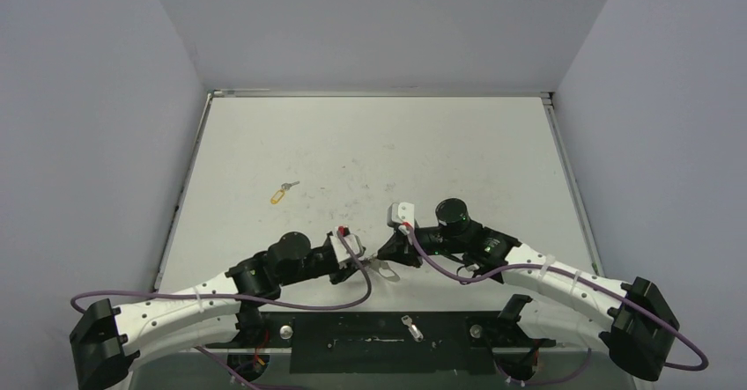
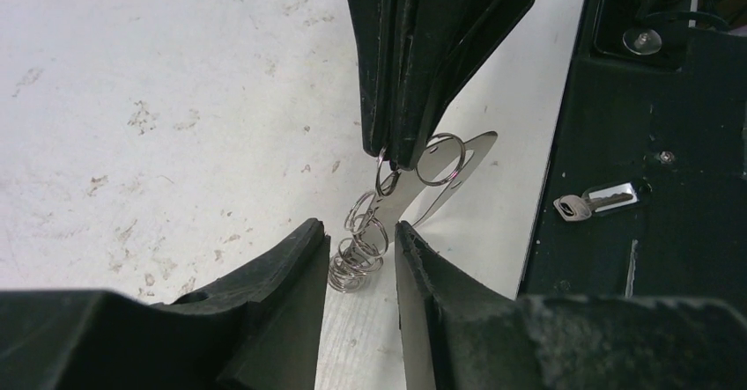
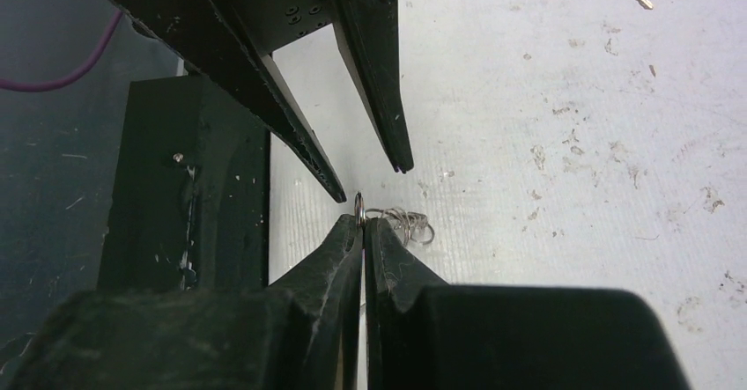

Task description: Put the keys on the keyring

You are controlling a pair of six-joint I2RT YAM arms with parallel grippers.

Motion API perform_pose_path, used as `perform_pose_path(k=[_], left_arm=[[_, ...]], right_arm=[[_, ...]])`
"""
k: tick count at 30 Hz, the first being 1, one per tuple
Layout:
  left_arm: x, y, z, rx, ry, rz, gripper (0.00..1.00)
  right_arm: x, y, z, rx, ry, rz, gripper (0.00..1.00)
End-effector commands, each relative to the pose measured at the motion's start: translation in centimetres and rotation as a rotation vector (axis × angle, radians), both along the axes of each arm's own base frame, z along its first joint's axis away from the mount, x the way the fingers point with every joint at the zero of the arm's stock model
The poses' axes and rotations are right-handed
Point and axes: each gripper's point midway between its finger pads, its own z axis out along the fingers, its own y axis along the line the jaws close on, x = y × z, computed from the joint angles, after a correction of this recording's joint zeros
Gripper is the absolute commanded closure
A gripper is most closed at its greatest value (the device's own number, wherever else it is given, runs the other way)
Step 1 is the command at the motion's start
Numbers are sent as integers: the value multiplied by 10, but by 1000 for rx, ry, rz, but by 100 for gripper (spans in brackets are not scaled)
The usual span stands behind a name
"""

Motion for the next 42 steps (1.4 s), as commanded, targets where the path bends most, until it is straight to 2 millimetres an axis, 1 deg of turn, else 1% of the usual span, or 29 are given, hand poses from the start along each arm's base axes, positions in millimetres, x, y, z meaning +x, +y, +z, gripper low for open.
perform_pose_path(k=[1, 4, 8, 11, 17, 23, 24, 25, 26, 28, 29, 31, 33, 37, 39, 42], left_arm=[[2, -12, 39, -166, -81, -18, 68], [-1, -15, 45, -207, -103, -41, 68], [2, -17, 44, -199, -102, -37, 68], [5, -17, 41, -188, -99, -15, 68], [13, -11, 33, -167, -66, 55, 58], [24, -1, 19, -152, -11, 162, 49], [26, 1, 17, -158, 11, 189, 48], [28, 2, 14, -162, 35, 213, 46], [29, 3, 11, -161, 50, 234, 44], [34, 7, 4, -161, 88, 287, 39], [37, 9, 1, -165, 107, 321, 36], [41, 12, -7, -162, 145, 373, 32], [42, 14, -15, -158, 181, 404, 28], [45, 16, -32, -141, 268, 474, 22], [46, 17, -40, -120, 308, 497, 21], [50, 19, -48, -97, 377, 552, 20]], right_arm=[[3, 6, 32, 80, -63, -1, 100], [3, 7, 32, 78, -62, 2, 100], [6, 6, 29, 64, -60, -16, 100], [12, 3, 22, 35, -53, -55, 100], [31, -12, -6, -31, 11, -216, 100], [56, -38, -32, -24, 128, -425, 100], [61, -43, -36, -24, 144, -463, 99], [66, -48, -40, -26, 157, -502, 91], [73, -55, -42, -28, 169, -552, 79], [84, -67, -44, -25, 174, -653, 51], [89, -72, -43, -18, 168, -693, 41], [94, -80, -36, 6, 142, -746, 27], [96, -85, -29, 30, 122, -773, 19], [99, -94, -20, 56, 136, -844, 11], [102, -99, -19, 58, 157, -886, 6], [101, -103, -25, 35, 199, -924, 4]])
